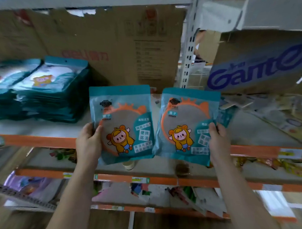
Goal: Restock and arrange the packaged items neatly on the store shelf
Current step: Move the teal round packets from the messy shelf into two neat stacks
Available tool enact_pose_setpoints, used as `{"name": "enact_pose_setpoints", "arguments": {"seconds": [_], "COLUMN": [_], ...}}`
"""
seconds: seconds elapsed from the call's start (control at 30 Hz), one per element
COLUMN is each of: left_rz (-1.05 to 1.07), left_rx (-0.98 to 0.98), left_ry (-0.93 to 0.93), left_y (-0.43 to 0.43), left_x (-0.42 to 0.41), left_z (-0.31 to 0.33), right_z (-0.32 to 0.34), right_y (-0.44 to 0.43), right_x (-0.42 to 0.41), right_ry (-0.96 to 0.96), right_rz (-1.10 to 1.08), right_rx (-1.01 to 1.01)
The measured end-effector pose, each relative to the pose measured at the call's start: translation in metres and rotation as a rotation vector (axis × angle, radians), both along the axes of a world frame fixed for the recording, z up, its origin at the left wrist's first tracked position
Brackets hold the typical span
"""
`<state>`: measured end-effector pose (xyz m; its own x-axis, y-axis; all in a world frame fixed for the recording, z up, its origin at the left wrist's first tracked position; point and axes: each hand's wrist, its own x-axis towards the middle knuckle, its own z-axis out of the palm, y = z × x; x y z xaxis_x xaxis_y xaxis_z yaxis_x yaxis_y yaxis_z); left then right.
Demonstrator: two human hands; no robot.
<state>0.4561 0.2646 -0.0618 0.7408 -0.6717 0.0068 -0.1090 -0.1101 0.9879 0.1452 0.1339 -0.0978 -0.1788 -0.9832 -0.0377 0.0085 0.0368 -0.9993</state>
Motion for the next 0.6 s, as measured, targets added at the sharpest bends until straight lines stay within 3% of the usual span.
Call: {"name": "enact_pose_setpoints", "arguments": {"seconds": [0.27, 0.6], "left_rz": [0.119, 0.167], "left_rx": [-0.026, -0.069], "left_ry": [-0.063, -0.169], "left_y": [0.047, 0.025], "left_x": [0.101, 0.203], "left_z": [0.004, 0.036], "right_z": [-0.002, 0.01], "right_y": [0.012, -0.028], "right_x": [0.111, 0.229], "right_ry": [-0.032, -0.146], "right_rz": [0.042, 0.134], "right_rx": [0.041, 0.025]}}
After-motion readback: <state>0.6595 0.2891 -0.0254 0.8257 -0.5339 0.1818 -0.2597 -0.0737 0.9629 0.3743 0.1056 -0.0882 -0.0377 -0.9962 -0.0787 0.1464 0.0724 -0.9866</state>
